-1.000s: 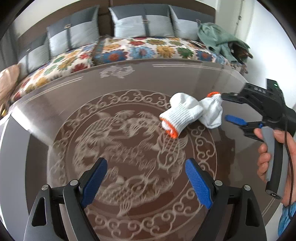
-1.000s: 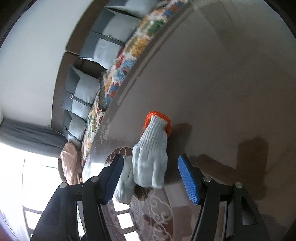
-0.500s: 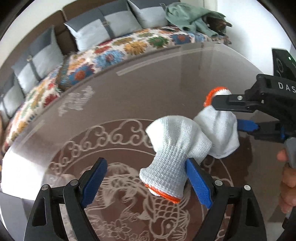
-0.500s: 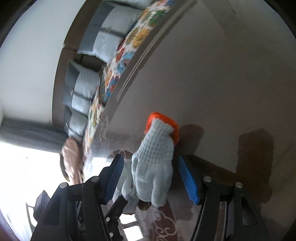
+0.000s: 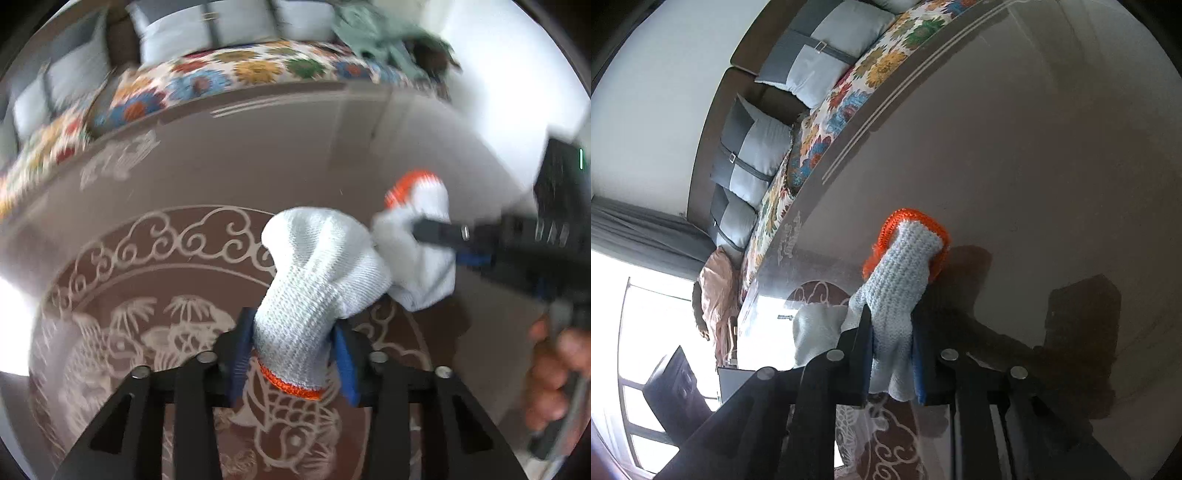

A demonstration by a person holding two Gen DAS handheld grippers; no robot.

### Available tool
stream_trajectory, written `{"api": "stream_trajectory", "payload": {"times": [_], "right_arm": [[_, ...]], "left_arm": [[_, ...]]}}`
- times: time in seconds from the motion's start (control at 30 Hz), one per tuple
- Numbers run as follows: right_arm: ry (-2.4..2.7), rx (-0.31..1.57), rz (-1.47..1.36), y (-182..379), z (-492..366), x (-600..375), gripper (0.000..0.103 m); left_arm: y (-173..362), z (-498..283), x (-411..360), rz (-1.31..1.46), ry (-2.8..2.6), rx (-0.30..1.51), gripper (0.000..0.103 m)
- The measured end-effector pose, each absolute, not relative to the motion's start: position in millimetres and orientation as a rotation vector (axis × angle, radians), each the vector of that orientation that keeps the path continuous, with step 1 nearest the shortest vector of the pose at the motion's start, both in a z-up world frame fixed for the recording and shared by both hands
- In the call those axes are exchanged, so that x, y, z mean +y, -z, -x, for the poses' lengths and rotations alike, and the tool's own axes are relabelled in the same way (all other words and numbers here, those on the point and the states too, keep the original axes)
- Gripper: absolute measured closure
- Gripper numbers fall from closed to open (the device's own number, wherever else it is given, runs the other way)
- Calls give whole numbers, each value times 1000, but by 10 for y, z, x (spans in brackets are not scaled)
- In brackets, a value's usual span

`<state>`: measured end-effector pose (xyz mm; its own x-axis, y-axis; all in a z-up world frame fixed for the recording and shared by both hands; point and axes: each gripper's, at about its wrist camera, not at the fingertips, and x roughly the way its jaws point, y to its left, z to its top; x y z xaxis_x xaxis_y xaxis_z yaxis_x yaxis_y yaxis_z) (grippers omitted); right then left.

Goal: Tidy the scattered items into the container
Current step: 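Grasp one orange-cuffed glove with the right tool while the left tool grasps the other, then carry both gloves over the cardboard box with both tools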

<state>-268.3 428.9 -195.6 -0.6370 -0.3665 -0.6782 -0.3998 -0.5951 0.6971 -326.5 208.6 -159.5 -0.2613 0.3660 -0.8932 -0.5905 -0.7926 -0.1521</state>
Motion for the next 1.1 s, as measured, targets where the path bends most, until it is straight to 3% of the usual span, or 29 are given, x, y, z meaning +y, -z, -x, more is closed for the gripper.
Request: {"api": "stream_trajectory", "payload": {"times": [0.17,0.37,0.7,0.9,1.1], "right_arm": [[-2536,1318,1292,1775,2228,4257,85],[-2721,1131,1327,1515,1397,3737,85],[-2845,947,1445,1474,247,2527,85],[-2968,746,1578,1383,47,1789,85],[-3114,371,1653,1186,-34,1049,85]], "left_arm": [[1371,2905,1671,1391,-2119,105,68],[1170,1861,1065,1366,-2218,-80,68],[1069,626,78,1365,-2384,-109,68],[1019,157,-514,1346,-2464,-145,68],[942,-42,-1047,1325,-2564,-227,68]]}}
